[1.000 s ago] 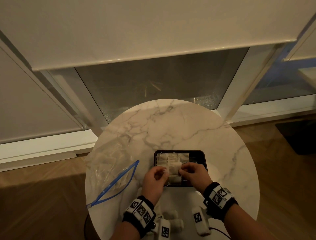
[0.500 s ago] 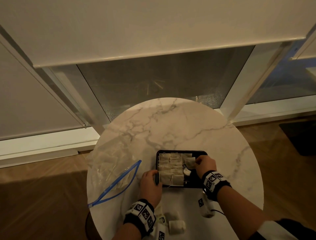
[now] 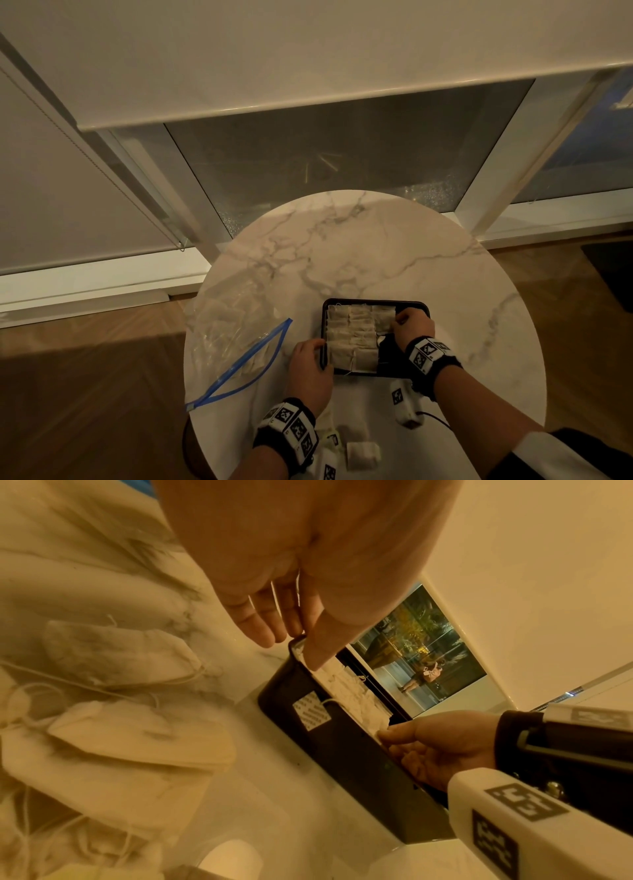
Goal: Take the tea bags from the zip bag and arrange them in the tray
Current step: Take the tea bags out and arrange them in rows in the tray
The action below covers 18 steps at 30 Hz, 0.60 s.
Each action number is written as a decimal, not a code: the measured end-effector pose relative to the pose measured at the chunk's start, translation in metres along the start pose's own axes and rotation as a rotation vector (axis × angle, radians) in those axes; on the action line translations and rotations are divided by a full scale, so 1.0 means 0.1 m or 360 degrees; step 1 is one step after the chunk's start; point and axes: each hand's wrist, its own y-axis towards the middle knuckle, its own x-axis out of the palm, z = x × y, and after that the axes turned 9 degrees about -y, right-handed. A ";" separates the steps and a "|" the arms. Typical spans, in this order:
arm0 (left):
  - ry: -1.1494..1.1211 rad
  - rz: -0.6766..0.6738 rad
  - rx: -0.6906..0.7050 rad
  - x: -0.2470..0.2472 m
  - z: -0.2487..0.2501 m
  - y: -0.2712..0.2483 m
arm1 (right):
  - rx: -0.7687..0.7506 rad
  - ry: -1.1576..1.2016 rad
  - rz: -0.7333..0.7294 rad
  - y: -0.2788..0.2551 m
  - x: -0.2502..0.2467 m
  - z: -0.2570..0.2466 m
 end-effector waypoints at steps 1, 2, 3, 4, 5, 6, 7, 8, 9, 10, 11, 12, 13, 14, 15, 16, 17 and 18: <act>0.0003 -0.0002 0.0004 0.00 0.00 0.00 | -0.0001 0.0006 0.0005 0.00 0.00 0.00; 0.0003 -0.0004 0.0009 0.00 0.01 0.00 | 0.0002 0.0014 0.0014 -0.01 -0.01 0.00; 0.0003 -0.0005 0.0011 0.00 0.01 -0.01 | 0.0005 0.0021 0.0026 -0.03 -0.03 0.00; -0.0002 -0.0007 0.0010 0.00 0.01 -0.01 | 0.0005 0.0027 0.0038 -0.04 -0.04 0.00; -0.0007 -0.0004 0.0007 -0.01 0.01 -0.01 | 0.0002 0.0037 0.0047 -0.06 -0.07 0.00; -0.0010 0.0003 0.0009 -0.01 0.02 -0.03 | -0.0007 0.0053 0.0056 -0.09 -0.09 0.01; -0.0011 0.0013 0.0014 -0.02 0.02 -0.05 | -0.0018 0.0071 0.0066 -0.13 -0.12 0.01; -0.0013 0.0027 0.0023 -0.03 0.01 -0.06 | -0.0027 0.0098 0.0077 -0.16 -0.15 0.01; -0.0020 0.0049 0.0040 -0.04 0.01 -0.07 | -0.0042 0.0137 0.0089 -0.20 -0.18 0.01; -0.0026 0.0076 0.0057 -0.06 0.00 -0.08 | -0.0060 0.0185 0.0098 -0.24 -0.21 0.02; -0.0028 0.0102 0.0070 -0.08 -0.01 -0.11 | -0.0092 0.0232 0.0099 -0.30 -0.24 0.04; -0.0034 0.0123 0.0073 -0.10 -0.02 -0.14 | -0.0141 0.0267 0.0084 -0.37 -0.27 0.05; -0.0059 0.0136 0.0069 -0.13 -0.03 -0.18 | -0.0205 0.0294 0.0052 -0.47 -0.29 0.05; -0.0101 0.0146 0.0064 -0.15 -0.05 -0.21 | -0.0273 0.0327 0.0008 -0.56 -0.30 0.06; -0.0149 0.0146 0.0052 -0.17 -0.08 -0.24 | -0.0333 0.0382 -0.0058 -0.67 -0.31 0.07; -0.0181 0.0131 0.0037 -0.19 -0.10 -0.29 | -0.0379 0.0446 -0.0137 -0.78 -0.31 0.08; -0.0190 0.0103 0.0024 -0.20 -0.12 -0.33 | -0.0412 0.0497 -0.0224 -0.88 -0.31 0.09; -0.0182 0.0068 0.0013 -0.20 -0.14 -0.38 | -0.0431 0.0521 -0.0317 -0.97 -0.30 0.12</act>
